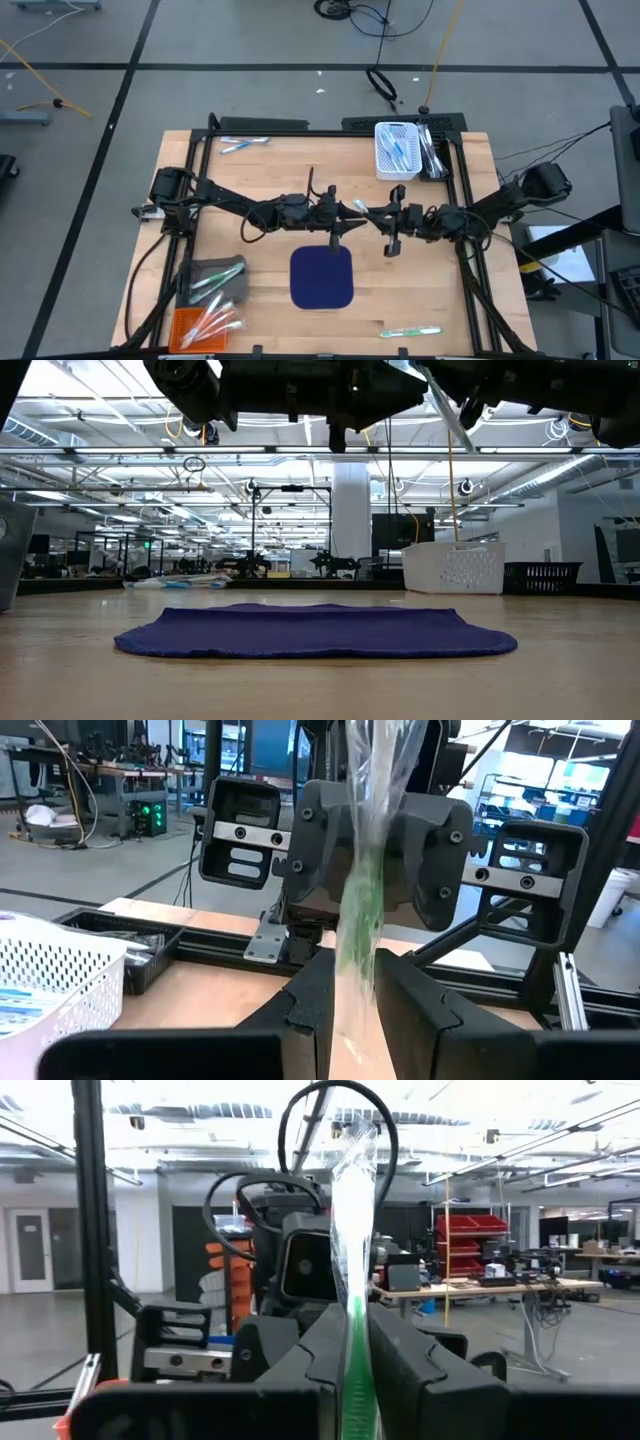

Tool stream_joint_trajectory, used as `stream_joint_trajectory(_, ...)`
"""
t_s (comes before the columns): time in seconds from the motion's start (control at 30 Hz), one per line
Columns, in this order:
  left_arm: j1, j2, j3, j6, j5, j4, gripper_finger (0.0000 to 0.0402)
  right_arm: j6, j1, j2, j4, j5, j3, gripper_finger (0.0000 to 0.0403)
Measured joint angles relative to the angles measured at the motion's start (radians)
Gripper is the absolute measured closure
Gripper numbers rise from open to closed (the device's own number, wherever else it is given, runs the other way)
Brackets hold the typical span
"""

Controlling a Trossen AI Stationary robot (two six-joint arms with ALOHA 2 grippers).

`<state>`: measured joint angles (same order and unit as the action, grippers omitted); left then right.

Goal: Pick & Place Toothbrushes
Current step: Put the green toothbrush into the black bin

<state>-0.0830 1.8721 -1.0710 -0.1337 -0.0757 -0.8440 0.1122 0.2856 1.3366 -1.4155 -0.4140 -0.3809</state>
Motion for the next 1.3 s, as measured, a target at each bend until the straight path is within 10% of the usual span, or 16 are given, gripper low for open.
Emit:
stream_joint_trajectory(1.1,-0.005,0.123,-0.058,-0.033,-0.013,-0.153,0.0328,-0.021,-0.011,0.008,-0.007,0.025,-0.001,0.0381)
stream_joint_trajectory(1.3,-0.005,0.124,-0.065,-0.025,-0.006,-0.151,0.0379,-0.022,-0.011,0.008,-0.001,0.023,-0.001,0.0381)
